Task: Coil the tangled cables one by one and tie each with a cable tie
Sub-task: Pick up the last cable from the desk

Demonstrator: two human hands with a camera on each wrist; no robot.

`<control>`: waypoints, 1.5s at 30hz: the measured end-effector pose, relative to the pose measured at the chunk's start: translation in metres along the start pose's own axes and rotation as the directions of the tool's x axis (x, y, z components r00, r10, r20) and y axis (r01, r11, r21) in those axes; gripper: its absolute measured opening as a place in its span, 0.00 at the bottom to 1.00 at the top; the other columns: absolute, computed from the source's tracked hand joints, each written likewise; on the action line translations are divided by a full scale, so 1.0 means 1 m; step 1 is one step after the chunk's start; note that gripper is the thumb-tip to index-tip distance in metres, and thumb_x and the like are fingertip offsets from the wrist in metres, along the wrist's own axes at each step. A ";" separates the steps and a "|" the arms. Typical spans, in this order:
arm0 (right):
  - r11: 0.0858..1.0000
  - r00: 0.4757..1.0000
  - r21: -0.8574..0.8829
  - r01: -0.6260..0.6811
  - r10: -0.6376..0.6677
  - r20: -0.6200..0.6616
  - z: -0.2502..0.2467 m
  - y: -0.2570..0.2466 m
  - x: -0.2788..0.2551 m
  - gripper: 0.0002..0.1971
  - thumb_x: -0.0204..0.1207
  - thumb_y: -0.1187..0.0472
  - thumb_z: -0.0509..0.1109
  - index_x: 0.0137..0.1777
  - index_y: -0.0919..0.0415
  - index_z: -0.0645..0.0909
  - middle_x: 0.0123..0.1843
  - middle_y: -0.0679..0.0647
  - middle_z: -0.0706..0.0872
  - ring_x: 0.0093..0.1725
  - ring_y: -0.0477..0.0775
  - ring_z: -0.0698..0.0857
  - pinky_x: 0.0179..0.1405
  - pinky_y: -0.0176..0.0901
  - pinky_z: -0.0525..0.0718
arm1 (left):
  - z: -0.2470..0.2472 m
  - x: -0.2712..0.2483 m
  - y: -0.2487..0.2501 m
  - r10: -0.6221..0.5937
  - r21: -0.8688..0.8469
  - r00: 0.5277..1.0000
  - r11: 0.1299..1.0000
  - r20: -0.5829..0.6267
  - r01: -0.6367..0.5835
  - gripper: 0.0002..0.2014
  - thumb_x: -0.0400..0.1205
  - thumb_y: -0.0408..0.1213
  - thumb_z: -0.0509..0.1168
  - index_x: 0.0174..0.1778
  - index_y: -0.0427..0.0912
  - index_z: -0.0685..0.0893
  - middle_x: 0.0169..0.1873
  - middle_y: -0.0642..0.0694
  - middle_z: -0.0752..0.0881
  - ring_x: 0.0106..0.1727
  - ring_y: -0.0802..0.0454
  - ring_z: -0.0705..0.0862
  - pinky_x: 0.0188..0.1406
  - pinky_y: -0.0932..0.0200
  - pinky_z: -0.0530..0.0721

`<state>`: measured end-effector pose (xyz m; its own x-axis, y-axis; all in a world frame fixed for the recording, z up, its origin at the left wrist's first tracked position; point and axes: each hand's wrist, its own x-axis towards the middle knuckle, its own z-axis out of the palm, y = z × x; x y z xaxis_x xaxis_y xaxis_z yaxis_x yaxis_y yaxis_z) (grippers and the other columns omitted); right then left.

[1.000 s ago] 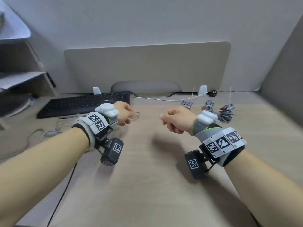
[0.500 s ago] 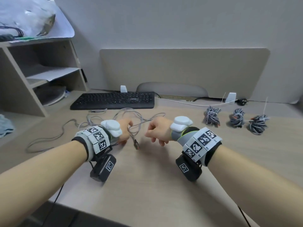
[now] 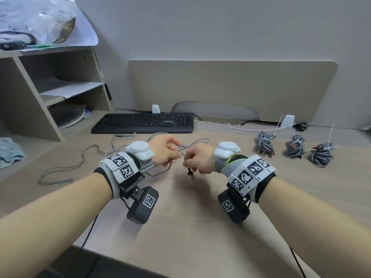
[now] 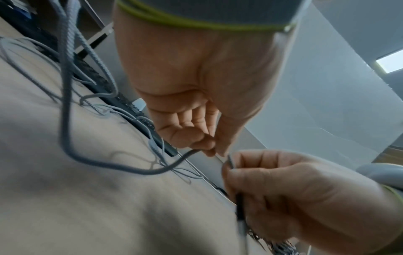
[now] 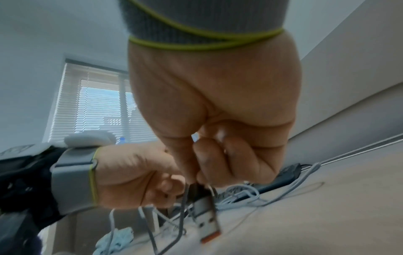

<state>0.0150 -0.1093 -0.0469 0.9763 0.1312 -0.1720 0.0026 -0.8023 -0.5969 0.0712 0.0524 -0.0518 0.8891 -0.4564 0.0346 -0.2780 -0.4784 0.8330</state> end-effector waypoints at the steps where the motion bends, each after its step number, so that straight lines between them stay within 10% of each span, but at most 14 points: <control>1: 0.999 1.000 0.044 -0.003 0.005 -0.029 -0.006 0.004 -0.003 0.07 0.78 0.60 0.67 0.38 0.59 0.79 0.33 0.59 0.86 0.22 0.55 0.74 0.20 0.38 0.71 | 0.002 0.002 0.000 0.014 0.040 1.000 0.999 0.006 -0.014 0.11 0.75 0.30 0.75 0.50 0.44 0.82 0.29 0.48 0.84 0.21 0.54 0.77 0.18 0.61 0.75; 6: 0.926 0.979 0.376 0.020 0.058 -0.194 -0.049 0.038 -0.027 0.10 0.80 0.63 0.69 0.36 0.60 0.78 0.25 0.61 0.81 0.18 0.54 0.69 0.18 0.36 0.64 | 0.020 0.007 0.006 0.061 0.323 0.992 0.942 0.112 -0.094 0.07 0.73 0.51 0.71 0.38 0.53 0.88 0.26 0.60 0.85 0.22 0.62 0.77 0.31 0.60 0.79; 10: 0.876 0.958 0.479 0.048 0.095 -0.270 -0.060 0.058 -0.044 0.09 0.80 0.66 0.68 0.37 0.63 0.77 0.22 0.57 0.74 0.15 0.53 0.71 0.17 0.36 0.66 | 0.045 0.014 0.029 0.117 0.136 0.992 0.983 0.054 -0.123 0.10 0.82 0.38 0.68 0.38 0.37 0.87 0.32 0.44 0.87 0.20 0.61 0.73 0.26 0.65 0.72; 16: 0.806 0.948 0.580 0.114 0.088 -0.307 -0.071 0.073 -0.065 0.10 0.84 0.66 0.63 0.43 0.66 0.81 0.30 0.59 0.83 0.19 0.52 0.80 0.18 0.37 0.73 | 0.089 0.019 0.069 -0.029 -0.422 0.990 0.903 0.138 0.085 0.15 0.86 0.48 0.64 0.39 0.41 0.84 0.32 0.46 0.83 0.27 0.55 0.71 0.25 0.63 0.71; 21: 0.767 0.955 0.629 0.129 0.074 -0.286 -0.079 0.086 -0.076 0.09 0.83 0.64 0.65 0.42 0.66 0.81 0.31 0.59 0.84 0.20 0.52 0.79 0.20 0.37 0.72 | 0.112 0.025 0.086 -0.029 -0.443 0.981 0.889 0.192 0.113 0.20 0.81 0.61 0.65 0.45 0.46 0.84 0.30 0.49 0.79 0.27 0.56 0.73 0.27 0.60 0.77; 26: 0.856 0.950 0.515 0.055 0.114 -0.290 -0.073 0.088 -0.076 0.11 0.80 0.61 0.70 0.37 0.63 0.79 0.26 0.55 0.82 0.18 0.51 0.78 0.17 0.36 0.71 | 0.116 0.028 0.096 0.023 -0.426 0.994 0.904 0.109 0.026 0.18 0.87 0.49 0.61 0.45 0.40 0.88 0.33 0.47 0.77 0.25 0.56 0.72 0.22 0.63 0.79; 34: 0.780 0.991 0.625 0.009 0.077 -0.110 -0.061 0.079 -0.065 0.12 0.79 0.56 0.73 0.54 0.65 0.84 0.49 0.58 0.89 0.43 0.56 0.86 0.38 0.46 0.86 | 0.083 0.031 0.099 0.019 -0.641 1.000 0.767 0.025 0.002 0.09 0.86 0.36 0.65 0.40 0.39 0.83 0.31 0.47 0.77 0.27 0.54 0.75 0.27 0.61 0.81; 41: 0.776 0.989 0.629 0.041 0.056 -0.135 -0.048 0.059 -0.052 0.11 0.80 0.69 0.63 0.35 0.60 0.76 0.48 0.62 0.90 0.42 0.56 0.85 0.41 0.48 0.84 | 0.064 0.027 0.099 -0.006 -0.663 1.000 0.748 -0.004 0.002 0.12 0.87 0.37 0.64 0.36 0.43 0.77 0.31 0.50 0.81 0.32 0.54 0.76 0.31 0.61 0.76; 45: 0.763 0.990 0.645 0.048 0.050 -0.133 -0.054 0.055 -0.053 0.12 0.79 0.70 0.61 0.34 0.59 0.73 0.44 0.63 0.90 0.42 0.60 0.86 0.40 0.45 0.82 | 0.049 0.021 0.099 -0.027 -0.828 0.999 0.559 0.042 0.050 0.14 0.91 0.37 0.55 0.37 0.42 0.72 0.36 0.43 0.85 0.41 0.45 0.86 0.44 0.51 0.86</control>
<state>-0.0251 -0.1925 -0.0283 0.9953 0.0121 -0.0957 -0.0904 -0.2298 -0.9690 0.0445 -0.0415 0.0039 0.8800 -0.4748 -0.0108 0.1897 0.3307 0.9245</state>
